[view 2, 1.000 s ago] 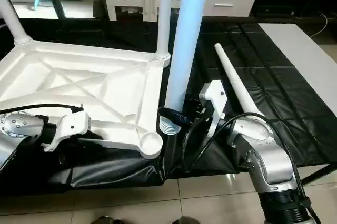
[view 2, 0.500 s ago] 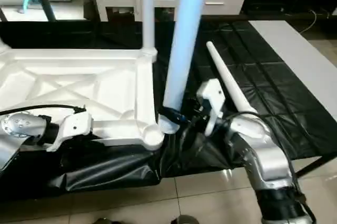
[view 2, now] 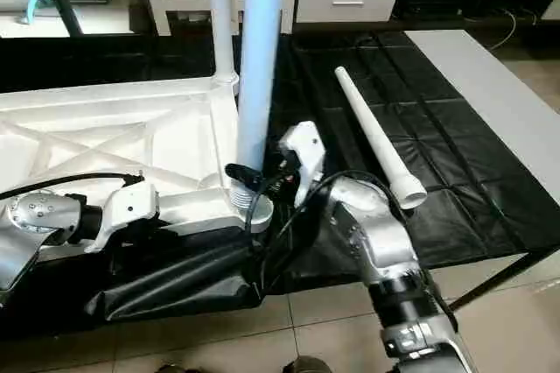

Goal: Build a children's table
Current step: Insert table leg to table base

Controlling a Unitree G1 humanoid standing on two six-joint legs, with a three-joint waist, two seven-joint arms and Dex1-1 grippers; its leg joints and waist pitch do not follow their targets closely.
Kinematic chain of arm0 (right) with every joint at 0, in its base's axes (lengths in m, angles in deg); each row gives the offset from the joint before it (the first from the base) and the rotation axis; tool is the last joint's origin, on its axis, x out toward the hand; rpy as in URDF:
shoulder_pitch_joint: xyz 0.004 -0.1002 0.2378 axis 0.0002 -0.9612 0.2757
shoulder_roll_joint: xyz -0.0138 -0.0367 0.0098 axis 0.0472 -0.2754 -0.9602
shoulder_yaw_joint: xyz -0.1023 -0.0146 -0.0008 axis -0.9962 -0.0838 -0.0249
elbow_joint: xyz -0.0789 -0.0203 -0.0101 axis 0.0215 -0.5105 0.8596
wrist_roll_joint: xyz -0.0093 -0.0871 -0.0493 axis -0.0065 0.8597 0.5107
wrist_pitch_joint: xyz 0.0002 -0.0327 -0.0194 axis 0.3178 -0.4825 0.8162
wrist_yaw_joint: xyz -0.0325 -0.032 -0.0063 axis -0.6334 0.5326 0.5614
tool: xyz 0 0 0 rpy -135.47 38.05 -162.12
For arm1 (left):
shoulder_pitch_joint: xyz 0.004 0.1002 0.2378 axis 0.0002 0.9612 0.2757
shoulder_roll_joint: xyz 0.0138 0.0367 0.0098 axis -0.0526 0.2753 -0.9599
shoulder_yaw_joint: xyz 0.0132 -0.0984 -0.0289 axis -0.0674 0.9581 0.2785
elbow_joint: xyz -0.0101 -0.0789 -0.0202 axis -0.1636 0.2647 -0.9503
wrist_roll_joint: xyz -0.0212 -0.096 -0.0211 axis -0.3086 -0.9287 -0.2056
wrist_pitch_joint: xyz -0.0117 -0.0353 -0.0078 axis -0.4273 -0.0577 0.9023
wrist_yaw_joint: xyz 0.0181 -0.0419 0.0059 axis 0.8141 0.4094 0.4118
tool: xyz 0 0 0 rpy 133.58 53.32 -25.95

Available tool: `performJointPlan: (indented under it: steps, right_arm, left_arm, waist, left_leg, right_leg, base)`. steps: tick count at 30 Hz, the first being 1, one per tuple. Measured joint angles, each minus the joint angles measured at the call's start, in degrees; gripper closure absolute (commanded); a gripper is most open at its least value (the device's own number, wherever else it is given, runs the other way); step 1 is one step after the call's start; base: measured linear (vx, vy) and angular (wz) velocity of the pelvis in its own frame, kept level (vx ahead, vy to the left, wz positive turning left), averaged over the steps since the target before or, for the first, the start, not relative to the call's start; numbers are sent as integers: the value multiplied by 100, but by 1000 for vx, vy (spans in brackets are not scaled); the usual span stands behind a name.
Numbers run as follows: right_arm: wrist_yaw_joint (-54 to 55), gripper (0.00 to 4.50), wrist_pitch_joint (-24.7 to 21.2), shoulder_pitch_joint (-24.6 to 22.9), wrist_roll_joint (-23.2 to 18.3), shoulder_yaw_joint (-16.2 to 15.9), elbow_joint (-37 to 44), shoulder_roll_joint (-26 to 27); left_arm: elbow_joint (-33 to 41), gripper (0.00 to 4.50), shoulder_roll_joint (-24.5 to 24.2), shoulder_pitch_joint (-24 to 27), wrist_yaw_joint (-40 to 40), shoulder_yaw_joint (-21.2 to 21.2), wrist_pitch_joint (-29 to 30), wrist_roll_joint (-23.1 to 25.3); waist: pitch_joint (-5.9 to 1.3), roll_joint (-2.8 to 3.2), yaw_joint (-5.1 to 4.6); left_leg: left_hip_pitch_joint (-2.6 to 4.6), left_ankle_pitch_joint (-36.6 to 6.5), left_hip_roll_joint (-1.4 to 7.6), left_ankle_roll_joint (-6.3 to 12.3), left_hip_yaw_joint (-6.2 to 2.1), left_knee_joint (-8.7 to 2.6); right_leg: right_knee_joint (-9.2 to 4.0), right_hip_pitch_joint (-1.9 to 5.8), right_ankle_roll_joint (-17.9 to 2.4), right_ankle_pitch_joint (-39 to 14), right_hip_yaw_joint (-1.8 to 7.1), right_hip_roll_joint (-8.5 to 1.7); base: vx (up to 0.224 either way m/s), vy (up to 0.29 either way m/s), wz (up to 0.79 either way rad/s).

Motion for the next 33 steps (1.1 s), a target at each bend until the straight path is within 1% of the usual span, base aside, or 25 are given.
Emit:
performJointPlan:
  steps: [1,2,3,4,5,6,7,8,9,15,18,21,25,30,33]
  right_arm:
    - [-16,262,69,36,4,0,-88,10]
    - [-31,262,103,59,7,5,-156,6]
    - [-65,262,119,79,10,6,-197,5]
    - [-127,262,163,107,20,6,-250,2]
    - [-149,262,212,112,27,9,-277,-9]
    - [-185,262,247,117,28,13,-298,-20]
    - [-223,262,268,136,29,13,-365,-19]
    - [-240,262,271,139,32,13,-390,-23]
    - [-256,262,298,140,32,13,-402,-25]
    - [-384,262,517,223,48,19,-655,-69]
    - [-400,262,572,325,46,122,-727,-88]
    - [-447,262,637,393,32,225,-735,-151]
    - [-501,262,707,394,29,230,-899,-189]
    - [-513,262,736,394,30,250,-901,-189]
    - [-568,262,760,394,32,250,-916,-177]
  left_arm:
    - [48,448,33,66,-48,76,-38,-1]
    - [66,419,57,84,-84,105,-50,-5]
    - [75,419,93,104,-118,146,-49,-20]
    - [76,390,155,128,-180,222,-46,-81]
    - [75,390,200,143,-257,312,-46,-170]
    - [80,385,305,161,-371,396,-52,-279]
    - [100,377,357,164,-453,438,-68,-350]
    - [103,365,362,166,-484,437,-85,-388]
    - [106,353,363,173,-491,436,-105,-399]
    - [168,353,274,195,-323,428,-91,-396]
    - [168,353,142,200,-237,386,-126,-325]
    - [166,353,26,199,-240,312,-209,-228]
    - [157,353,18,184,-233,306,-216,-211]
    - [148,353,19,169,-214,306,-171,-227]
    - [148,388,19,168,-204,306,-148,-261]
  waist:
    - [4,-7,-18]
    - [8,-13,-26]
    - [10,-15,-31]
    - [17,-28,-39]
    - [27,-45,-30]
    - [44,-77,-21]
    - [50,-121,-10]
    - [49,-139,-7]
    - [49,-144,-5]
    - [51,-151,-1]
    - [51,-150,-21]
    - [50,-152,-15]
    - [50,-151,-19]
    - [50,-151,-16]
    - [50,-151,-17]
  left_leg:
    - [0,0,0,0,0,0]
    - [0,0,0,0,0,0]
    - [-1,0,0,0,1,-1]
    - [-1,0,0,0,1,-3]
    - [-1,0,0,0,1,-5]
    - [-2,0,2,0,1,-7]
    - [-10,1,7,-1,-2,-8]
    - [-12,1,9,-2,-2,-8]
    - [-13,1,8,-1,-2,-8]
    - [-20,-1,6,2,1,-11]
    - [-17,0,7,0,1,-15]
    - [-11,0,8,0,1,-18]
    - [-11,0,8,0,3,-18]
    - [-10,0,8,0,3,-19]
    - [-10,0,8,0,3,-19]
  right_leg:
    - [0,-1,0,0,1,0]
    - [0,-1,1,0,1,0]
    - [-1,-2,1,0,2,0]
    - [0,-4,1,0,2,0]
    - [0,-4,1,-1,0,0]
    - [2,-6,1,-1,-3,0]
    - [2,-11,1,0,-11,3]
    - [1,-12,1,0,-12,5]
    - [-3,-12,1,0,-11,5]
    - [-14,-13,0,0,-11,4]
    - [-10,-14,0,0,-10,5]
    - [-10,-12,0,0,-10,5]
    - [-9,-12,-1,1,-9,5]
    - [-7,-12,-2,1,-9,5]
    - [-7,-12,-2,1,-9,4]
  base:
    - [0,0,0]
    - [0,0,0]
    - [0,0,0]
    - [0,0,0]
    - [0,0,0]
    - [0,0,0]
    - [0,0,0]
    - [0,0,0]
    - [0,0,0]
    - [0,0,0]
    - [0,0,0]
    - [0,0,0]
    - [0,0,0]
    - [0,0,0]
    - [0,0,0]
